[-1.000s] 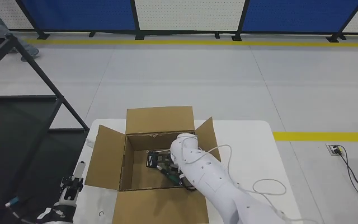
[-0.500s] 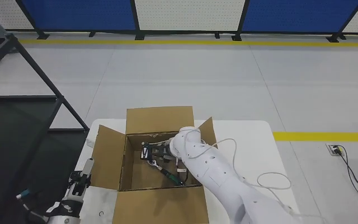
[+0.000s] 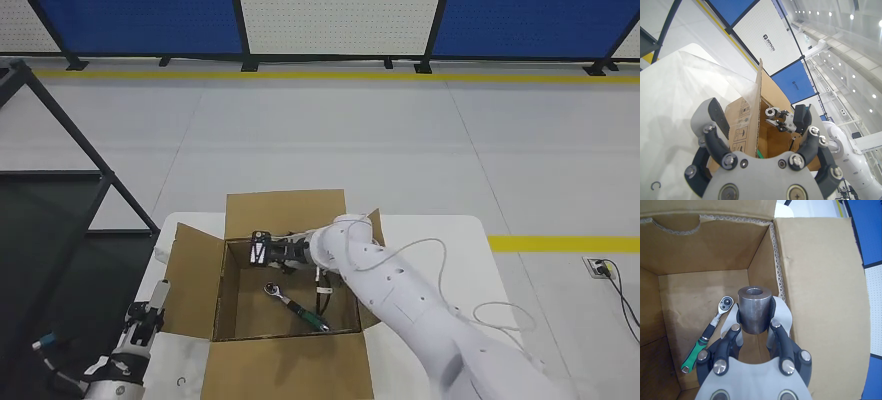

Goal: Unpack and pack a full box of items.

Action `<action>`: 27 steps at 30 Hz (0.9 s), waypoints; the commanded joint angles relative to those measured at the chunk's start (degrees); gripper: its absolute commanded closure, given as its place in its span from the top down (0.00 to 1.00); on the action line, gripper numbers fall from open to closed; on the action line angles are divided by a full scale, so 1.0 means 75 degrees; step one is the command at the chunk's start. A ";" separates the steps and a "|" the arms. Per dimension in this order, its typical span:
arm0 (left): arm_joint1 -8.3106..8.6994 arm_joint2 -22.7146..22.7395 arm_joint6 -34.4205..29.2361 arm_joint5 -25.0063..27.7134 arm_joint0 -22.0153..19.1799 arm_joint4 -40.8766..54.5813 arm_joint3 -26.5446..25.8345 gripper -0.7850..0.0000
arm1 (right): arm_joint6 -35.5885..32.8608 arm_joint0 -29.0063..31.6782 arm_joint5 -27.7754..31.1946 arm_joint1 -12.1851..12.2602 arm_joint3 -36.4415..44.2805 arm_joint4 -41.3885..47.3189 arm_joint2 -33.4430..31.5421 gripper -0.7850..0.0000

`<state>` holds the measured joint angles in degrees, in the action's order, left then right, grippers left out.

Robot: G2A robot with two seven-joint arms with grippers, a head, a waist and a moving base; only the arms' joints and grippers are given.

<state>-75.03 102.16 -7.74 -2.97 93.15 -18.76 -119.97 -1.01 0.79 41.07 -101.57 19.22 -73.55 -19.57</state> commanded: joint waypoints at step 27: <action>0.0044 0.0058 -0.0215 0.0212 -0.0070 0.0088 0.0261 1.00 | -0.0761 0.1591 0.0390 0.2101 0.4196 0.0116 -0.2137 0.00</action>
<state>-74.72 102.93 -9.03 -1.57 92.68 -17.76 -118.04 -6.72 12.72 44.00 -85.80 50.68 -72.68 -35.60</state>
